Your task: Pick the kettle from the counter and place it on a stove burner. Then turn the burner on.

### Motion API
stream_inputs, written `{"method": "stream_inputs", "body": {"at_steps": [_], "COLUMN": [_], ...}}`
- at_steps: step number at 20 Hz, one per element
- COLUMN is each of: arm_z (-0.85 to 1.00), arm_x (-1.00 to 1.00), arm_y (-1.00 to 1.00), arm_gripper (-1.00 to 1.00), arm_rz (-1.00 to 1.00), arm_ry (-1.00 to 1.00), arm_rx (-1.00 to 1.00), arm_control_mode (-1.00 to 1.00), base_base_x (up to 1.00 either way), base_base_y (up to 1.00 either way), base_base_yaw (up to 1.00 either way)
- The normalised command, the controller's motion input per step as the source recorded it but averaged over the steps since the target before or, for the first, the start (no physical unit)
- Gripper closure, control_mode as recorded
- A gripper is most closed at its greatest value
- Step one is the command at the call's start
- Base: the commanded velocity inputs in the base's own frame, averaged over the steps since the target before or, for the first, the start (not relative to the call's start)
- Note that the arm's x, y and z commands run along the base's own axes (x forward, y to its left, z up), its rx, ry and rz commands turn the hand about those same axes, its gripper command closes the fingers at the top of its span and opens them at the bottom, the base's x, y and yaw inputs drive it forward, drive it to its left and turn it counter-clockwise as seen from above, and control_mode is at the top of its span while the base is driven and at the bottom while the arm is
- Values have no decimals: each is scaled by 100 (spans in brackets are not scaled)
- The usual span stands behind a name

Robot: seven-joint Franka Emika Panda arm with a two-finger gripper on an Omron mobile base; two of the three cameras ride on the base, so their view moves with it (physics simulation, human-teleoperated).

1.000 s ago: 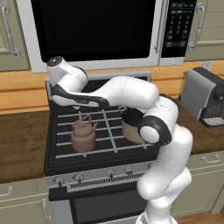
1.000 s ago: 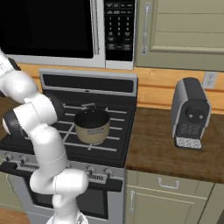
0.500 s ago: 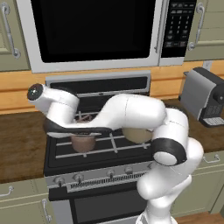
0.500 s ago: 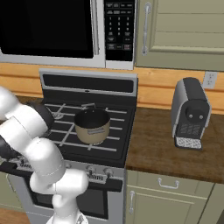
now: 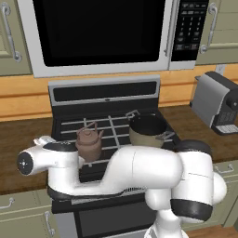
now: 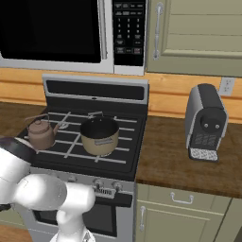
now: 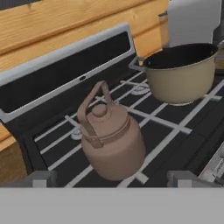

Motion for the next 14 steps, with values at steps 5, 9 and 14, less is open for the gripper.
{"method": "stream_inputs", "body": {"at_steps": [5,9,14], "arm_z": [-52,-39,-38], "arm_x": [-42,-43,-56], "arm_y": [0,0,0], "arm_gripper": [-100,-100,-100], "arm_rz": [7,11,14], "arm_ry": [-14,-5,-1], "arm_rx": [-26,-31,-32], "arm_control_mode": [-100,-100,-100], "base_base_x": [0,0,0], "base_base_y": [0,0,0], "base_base_yaw": [0,0,0]}}
